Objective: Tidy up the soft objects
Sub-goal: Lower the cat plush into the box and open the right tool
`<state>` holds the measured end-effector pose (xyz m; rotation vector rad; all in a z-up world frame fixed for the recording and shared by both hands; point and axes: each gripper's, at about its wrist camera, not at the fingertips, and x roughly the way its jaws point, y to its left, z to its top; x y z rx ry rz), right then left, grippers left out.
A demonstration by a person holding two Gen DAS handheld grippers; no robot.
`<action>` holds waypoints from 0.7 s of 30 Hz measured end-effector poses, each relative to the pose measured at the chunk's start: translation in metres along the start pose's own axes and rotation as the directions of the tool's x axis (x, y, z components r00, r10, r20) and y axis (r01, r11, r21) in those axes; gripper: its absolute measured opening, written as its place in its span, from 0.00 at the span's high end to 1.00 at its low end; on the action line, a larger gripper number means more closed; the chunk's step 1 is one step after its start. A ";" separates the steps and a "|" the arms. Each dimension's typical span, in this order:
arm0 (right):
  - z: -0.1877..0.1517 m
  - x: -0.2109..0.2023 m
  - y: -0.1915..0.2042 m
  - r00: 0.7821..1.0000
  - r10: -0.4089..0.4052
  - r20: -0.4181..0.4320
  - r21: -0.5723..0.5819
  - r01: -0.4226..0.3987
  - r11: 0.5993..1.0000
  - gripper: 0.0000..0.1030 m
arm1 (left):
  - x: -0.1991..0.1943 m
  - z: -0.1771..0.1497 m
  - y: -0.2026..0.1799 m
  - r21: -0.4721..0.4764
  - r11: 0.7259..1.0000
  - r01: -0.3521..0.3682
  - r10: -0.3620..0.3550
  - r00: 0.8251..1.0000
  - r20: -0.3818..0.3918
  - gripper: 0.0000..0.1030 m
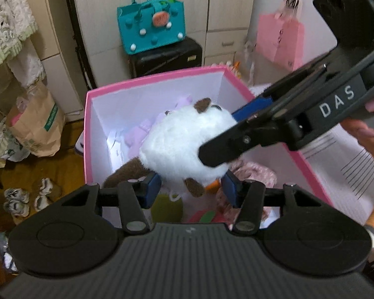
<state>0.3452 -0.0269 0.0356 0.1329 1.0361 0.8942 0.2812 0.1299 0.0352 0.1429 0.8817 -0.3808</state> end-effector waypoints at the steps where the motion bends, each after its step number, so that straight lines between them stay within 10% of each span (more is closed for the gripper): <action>1: 0.001 0.003 -0.002 1.000 -0.016 0.002 -0.006 0.016 1.000 0.39 | 0.003 0.001 0.000 -0.003 1.000 -0.001 0.001 1.000 -0.021 0.52; 21: -0.003 0.022 0.003 0.998 -0.040 -0.046 -0.035 0.039 0.999 0.54 | -0.009 -0.010 0.002 -0.092 0.995 -0.040 0.046 0.997 0.062 0.54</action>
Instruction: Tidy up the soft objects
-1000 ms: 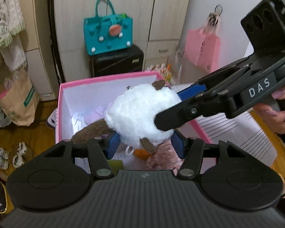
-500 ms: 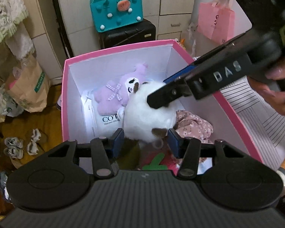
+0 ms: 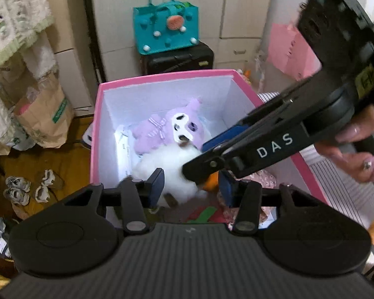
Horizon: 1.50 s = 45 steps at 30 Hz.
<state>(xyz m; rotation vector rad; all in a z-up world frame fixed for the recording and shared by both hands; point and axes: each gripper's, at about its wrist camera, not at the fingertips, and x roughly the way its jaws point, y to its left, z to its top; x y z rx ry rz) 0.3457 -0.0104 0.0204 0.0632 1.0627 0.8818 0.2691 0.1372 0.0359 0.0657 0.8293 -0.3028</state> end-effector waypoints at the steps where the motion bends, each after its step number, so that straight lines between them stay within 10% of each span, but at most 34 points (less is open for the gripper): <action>1: -0.003 -0.007 0.001 1.000 0.001 0.016 0.001 -0.001 1.000 0.54 | -0.003 -0.002 -0.001 0.002 1.000 -0.010 0.010 1.000 0.008 0.54; 26: -0.095 -0.148 0.086 0.926 -0.170 0.336 -0.155 0.233 0.960 0.42 | -0.108 -0.029 -0.057 -0.029 0.994 -0.108 0.112 0.980 0.162 0.42; 36: -0.140 -0.177 0.104 0.876 -0.234 0.422 -0.154 0.324 0.933 0.26 | -0.133 -0.048 -0.090 -0.030 0.984 -0.174 0.176 0.964 0.199 0.05; 45: -0.171 -0.195 0.106 0.820 -0.335 0.465 -0.059 0.406 0.912 0.04 | -0.138 -0.066 -0.117 -0.013 0.983 -0.186 0.185 0.968 0.167 0.00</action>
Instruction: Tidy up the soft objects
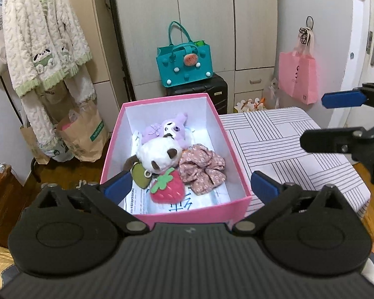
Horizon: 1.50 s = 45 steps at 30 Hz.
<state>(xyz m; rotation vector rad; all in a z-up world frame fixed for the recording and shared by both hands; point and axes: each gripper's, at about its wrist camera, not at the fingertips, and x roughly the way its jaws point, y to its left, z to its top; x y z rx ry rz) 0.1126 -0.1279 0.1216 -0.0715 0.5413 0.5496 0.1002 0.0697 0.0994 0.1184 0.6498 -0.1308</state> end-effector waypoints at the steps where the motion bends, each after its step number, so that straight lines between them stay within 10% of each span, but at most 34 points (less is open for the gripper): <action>1: -0.001 0.000 0.001 0.999 -0.029 -0.021 0.001 0.029 1.000 0.03 | -0.003 -0.001 -0.001 -0.003 1.000 -0.003 0.003 1.000 0.006 0.00; 26: -0.064 -0.035 0.017 0.959 -0.282 -0.001 0.071 0.281 0.957 0.01 | 0.011 -0.043 -0.031 -0.081 0.996 -0.045 0.045 0.999 0.000 0.00; 45: -0.105 -0.050 0.016 0.885 -0.454 0.104 0.184 0.431 0.883 0.01 | -0.004 -0.071 -0.050 -0.095 0.995 -0.041 0.052 0.992 0.118 0.00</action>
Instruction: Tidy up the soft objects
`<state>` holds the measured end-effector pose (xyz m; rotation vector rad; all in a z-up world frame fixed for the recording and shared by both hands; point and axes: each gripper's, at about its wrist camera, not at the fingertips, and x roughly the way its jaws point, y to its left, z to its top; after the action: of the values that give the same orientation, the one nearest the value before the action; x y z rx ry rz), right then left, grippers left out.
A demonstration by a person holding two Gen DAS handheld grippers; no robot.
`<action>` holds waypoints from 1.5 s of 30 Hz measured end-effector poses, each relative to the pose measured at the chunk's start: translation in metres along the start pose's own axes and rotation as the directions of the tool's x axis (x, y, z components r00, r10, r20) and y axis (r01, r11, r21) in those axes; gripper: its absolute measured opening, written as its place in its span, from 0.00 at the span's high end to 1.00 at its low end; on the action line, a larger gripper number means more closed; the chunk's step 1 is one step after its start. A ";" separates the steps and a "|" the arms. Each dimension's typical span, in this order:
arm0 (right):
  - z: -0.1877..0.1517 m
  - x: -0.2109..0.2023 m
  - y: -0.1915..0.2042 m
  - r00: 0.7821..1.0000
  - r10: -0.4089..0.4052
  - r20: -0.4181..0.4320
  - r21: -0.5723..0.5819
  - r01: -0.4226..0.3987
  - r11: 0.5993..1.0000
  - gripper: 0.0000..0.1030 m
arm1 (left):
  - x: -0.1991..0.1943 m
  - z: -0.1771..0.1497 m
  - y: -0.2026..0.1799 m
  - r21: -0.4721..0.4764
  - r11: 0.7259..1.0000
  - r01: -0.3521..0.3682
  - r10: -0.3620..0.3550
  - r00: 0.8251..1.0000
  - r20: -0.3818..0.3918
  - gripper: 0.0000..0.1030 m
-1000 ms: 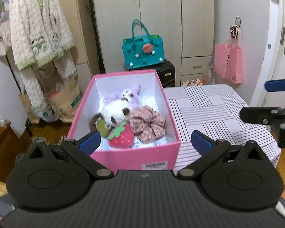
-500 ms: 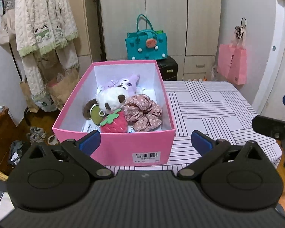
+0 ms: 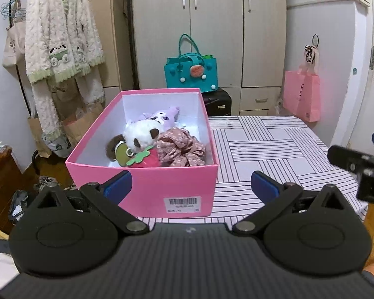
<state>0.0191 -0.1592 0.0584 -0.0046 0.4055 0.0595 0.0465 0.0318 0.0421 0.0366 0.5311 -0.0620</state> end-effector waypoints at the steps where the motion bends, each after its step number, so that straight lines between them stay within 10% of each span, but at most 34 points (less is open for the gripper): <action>1: 0.000 -0.002 -0.001 1.000 -0.002 0.004 0.005 0.002 1.000 0.01 | 0.000 0.000 -0.001 0.003 1.000 0.002 -0.002 1.000 -0.003 0.00; 45: -0.010 -0.008 0.003 0.993 -0.118 -0.007 -0.011 0.118 0.993 0.01 | -0.009 -0.007 -0.007 -0.037 0.999 -0.035 0.037 0.998 0.047 0.00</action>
<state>0.0075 -0.1572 0.0528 -0.0396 0.4123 -0.0550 0.0347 0.0258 0.0402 0.0093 0.4838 -0.0181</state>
